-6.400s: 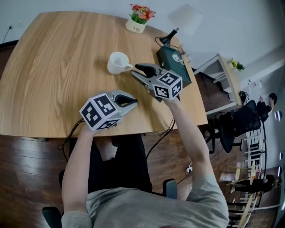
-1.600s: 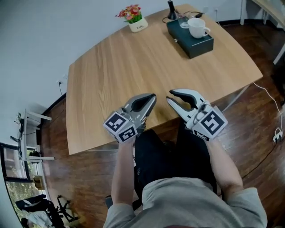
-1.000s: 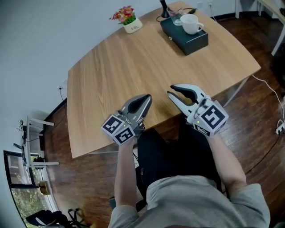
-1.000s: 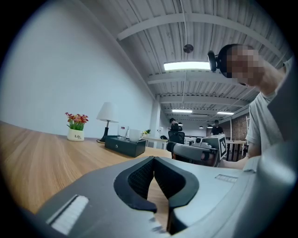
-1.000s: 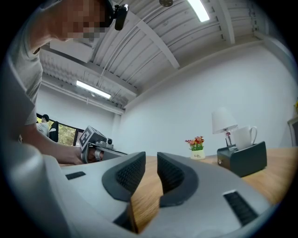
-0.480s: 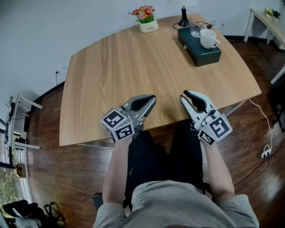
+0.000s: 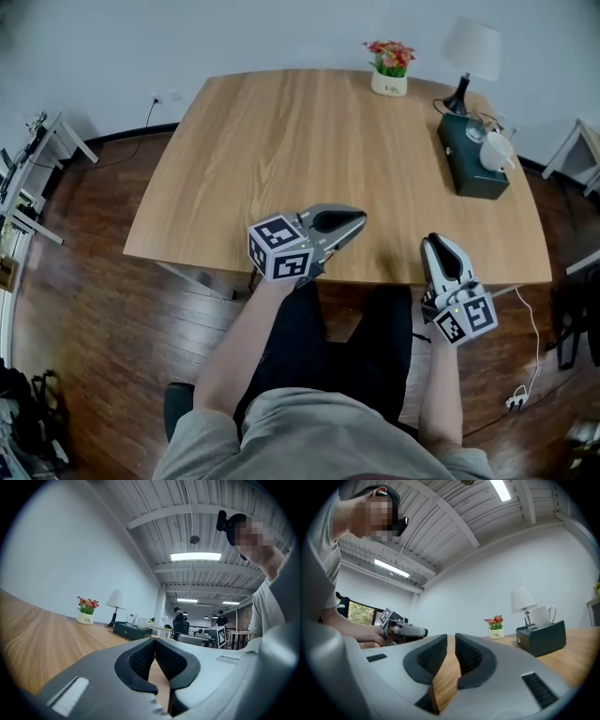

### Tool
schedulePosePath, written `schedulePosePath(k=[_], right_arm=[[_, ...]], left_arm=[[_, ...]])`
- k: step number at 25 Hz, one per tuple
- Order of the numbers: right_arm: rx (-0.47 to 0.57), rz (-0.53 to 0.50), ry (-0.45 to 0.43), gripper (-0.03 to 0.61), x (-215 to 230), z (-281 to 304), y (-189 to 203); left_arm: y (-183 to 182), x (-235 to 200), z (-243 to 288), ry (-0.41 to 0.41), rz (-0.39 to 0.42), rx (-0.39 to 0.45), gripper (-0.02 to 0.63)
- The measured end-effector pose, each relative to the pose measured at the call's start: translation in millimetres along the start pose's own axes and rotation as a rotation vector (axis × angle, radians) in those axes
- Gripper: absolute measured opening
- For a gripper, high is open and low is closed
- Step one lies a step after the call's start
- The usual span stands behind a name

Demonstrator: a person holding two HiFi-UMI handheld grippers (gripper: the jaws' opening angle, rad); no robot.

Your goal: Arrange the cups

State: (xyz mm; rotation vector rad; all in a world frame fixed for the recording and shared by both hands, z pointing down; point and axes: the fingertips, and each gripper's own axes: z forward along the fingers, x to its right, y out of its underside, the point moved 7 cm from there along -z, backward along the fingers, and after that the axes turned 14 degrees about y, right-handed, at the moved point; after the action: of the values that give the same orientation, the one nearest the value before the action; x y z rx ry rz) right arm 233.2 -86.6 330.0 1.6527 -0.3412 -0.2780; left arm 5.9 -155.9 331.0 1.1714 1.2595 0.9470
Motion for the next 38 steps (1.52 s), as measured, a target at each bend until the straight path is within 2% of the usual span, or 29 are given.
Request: schedulePosePath(k=[2,4,6,9,12,13,15,19,27,28,33,36,38], right_arm=[[0.008,-0.017,-0.008,0.067,-1,0,-3],[0.008,-0.027,-0.007,0.066,-2,-1,-6],[0.002,0.003,-0.003,0.064,-2,0,-7],[-0.003,0.061,-0.007,0.064,-6,8,-9],[0.000,0.118,-0.006,0.064,1,17,-11],[0.003,0.135,-0.007,0.064,4,19,-13],[0.005,0.153,-0.013,0.064,8,23,-17],[-0.009,0.153,-0.027,0.064,7,33,-22],[-0.018,0.170,-0.045,0.060,-3,44,-24],[-0.011,0.178,-0.045,0.042,-2,43,-25],[-0.006,0.205,-0.042,0.041,6,41,-20],[-0.012,0.197,-0.042,0.041,7,39,-16],[-0.011,0.190,-0.036,0.041,8,37,-14]], left_arm=[[-4,-5,-9,-0.013,-0.031,0.044,0.009],[-6,-14,-20,-0.016,-0.112,0.124,0.009],[-8,-29,-38,-0.023,-0.237,0.234,0.010],[-5,-59,-84,-0.123,-0.438,0.418,0.011],[4,-81,-119,-0.167,-0.685,0.698,0.011],[6,-86,-126,-0.169,-0.722,0.767,0.011],[6,-92,-134,-0.171,-0.732,0.830,0.011],[0,-89,-128,-0.147,-0.669,0.782,0.011],[5,-83,-101,-0.112,-0.706,0.723,0.012],[5,-82,-99,-0.109,-0.703,0.711,0.013],[5,-80,-86,-0.116,-0.666,0.637,0.025],[3,-81,-78,-0.110,-0.697,0.663,0.025],[7,-86,-73,-0.127,-0.762,0.704,0.025]])
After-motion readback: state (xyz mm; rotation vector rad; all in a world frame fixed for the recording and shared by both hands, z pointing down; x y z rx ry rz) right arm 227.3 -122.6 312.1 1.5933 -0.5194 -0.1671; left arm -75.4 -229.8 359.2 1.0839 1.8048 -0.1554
